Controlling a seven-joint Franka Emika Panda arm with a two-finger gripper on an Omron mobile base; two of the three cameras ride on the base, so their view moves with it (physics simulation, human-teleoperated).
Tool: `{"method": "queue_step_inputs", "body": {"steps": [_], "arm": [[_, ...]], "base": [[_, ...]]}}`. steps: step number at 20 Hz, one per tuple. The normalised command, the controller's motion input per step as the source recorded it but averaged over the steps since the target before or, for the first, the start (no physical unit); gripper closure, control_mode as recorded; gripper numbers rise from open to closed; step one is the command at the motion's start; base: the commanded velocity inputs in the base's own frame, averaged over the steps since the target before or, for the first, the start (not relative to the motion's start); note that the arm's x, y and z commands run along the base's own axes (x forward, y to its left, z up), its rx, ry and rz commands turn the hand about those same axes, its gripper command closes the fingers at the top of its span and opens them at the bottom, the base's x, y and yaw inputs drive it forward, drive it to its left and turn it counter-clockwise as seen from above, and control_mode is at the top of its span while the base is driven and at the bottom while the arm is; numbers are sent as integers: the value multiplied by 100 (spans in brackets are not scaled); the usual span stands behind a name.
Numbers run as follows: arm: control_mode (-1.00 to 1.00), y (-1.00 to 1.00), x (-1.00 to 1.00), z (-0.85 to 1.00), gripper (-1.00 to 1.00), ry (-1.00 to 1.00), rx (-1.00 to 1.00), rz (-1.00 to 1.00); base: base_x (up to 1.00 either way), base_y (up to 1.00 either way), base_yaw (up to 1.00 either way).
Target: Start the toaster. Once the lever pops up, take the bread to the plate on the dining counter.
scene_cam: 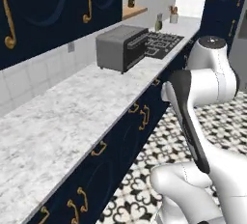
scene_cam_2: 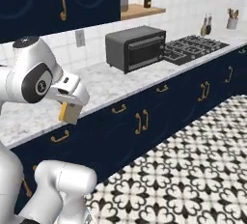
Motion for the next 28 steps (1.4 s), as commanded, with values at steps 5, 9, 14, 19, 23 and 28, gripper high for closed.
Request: {"method": "queue_step_inputs", "body": {"steps": [5,9,14,19,23,28], "arm": [[100,0,0,0,100,0,0,0],[100,0,0,0,100,0,0,0],[100,0,0,0,100,0,0,0],[100,0,0,0,100,0,0,0],[100,0,0,0,100,0,0,0],[100,0,0,0,100,0,0,0]], "base": [[0,-80,-71],[2,-72,-68],[20,-57,-63],[75,-26,-48],[100,-24,-36],[100,-43,-35]]}}
